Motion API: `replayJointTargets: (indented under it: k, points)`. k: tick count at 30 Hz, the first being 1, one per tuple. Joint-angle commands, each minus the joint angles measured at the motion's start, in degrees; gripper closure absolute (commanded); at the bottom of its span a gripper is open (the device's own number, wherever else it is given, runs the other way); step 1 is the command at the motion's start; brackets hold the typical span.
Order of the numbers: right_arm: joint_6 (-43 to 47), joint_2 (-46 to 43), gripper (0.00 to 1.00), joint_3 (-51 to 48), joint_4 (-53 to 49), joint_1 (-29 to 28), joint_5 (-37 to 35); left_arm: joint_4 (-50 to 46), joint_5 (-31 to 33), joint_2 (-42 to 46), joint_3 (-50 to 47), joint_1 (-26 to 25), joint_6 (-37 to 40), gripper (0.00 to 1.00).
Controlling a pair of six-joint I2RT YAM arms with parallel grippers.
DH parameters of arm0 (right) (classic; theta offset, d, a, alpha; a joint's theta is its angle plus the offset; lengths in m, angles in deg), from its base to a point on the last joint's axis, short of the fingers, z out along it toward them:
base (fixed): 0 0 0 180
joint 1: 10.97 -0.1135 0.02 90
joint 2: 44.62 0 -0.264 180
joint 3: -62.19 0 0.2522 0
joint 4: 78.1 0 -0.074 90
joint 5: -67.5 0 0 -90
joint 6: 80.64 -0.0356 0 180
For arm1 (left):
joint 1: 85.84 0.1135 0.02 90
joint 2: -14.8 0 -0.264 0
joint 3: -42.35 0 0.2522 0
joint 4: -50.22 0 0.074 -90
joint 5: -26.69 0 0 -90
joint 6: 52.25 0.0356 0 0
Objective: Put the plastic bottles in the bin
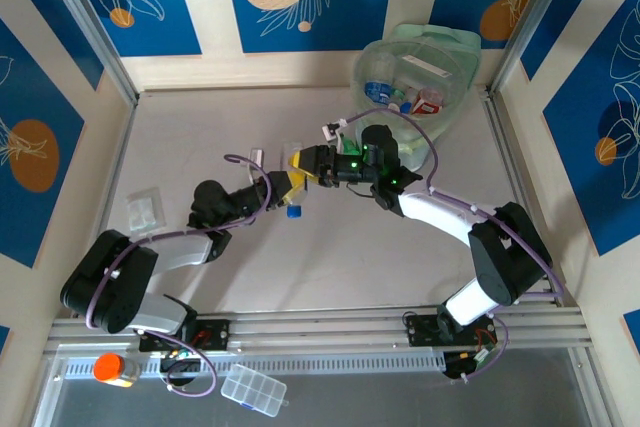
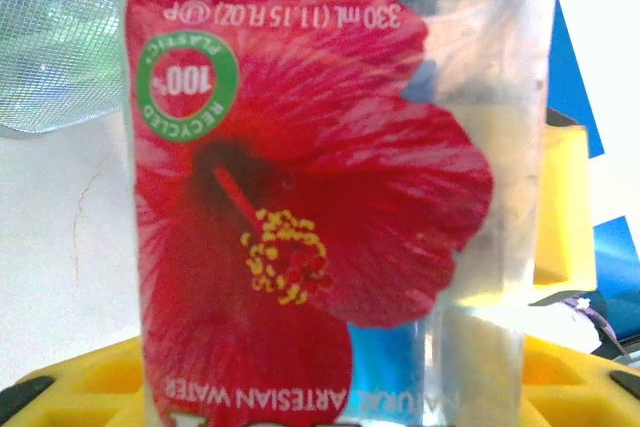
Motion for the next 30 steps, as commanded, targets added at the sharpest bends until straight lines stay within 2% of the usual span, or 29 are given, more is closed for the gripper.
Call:
replayJointTargets:
  k: [1, 6, 13, 18, 22, 26, 30]
  points:
    - [-0.6, -0.4, 0.49, 1.1, 3.1, -0.7, 1.1, 1.2, -1.6, 0.4, 1.4, -0.5, -0.2, 0.64]
    - [0.3, -1.7, 0.58, 0.8, 1.7, -0.7, 0.5, -3.9, -1.9, 3.7, 1.6, -0.7, 2.4, 0.49]
    - [2.3, -4.3, 0.59, 0.4, -1.5, -0.6, -0.6, -15.1, -0.9, 10.3, 2.2, -0.7, 8.8, 0.23]
    - [5.0, -7.2, 0.59, 0.3, -5.9, 0.2, -1.9, -33.7, 2.0, 18.0, 4.1, -0.6, 19.2, 0.14]
    - [7.8, -9.6, 0.59, 0.8, -11.0, 1.1, -3.0, -45.5, 4.1, 23.4, 6.3, -0.5, 25.9, 0.09]
    - [10.1, -12.2, 0.59, 1.7, -15.4, 3.6, -2.9, -59.8, 6.9, 26.5, 10.1, -0.4, 33.5, 0.08]
    - [15.2, -15.2, 0.59, 5.9, -24.9, 7.8, -2.8, -71.5, 10.4, 29.6, 14.2, -0.2, 41.2, 0.08]
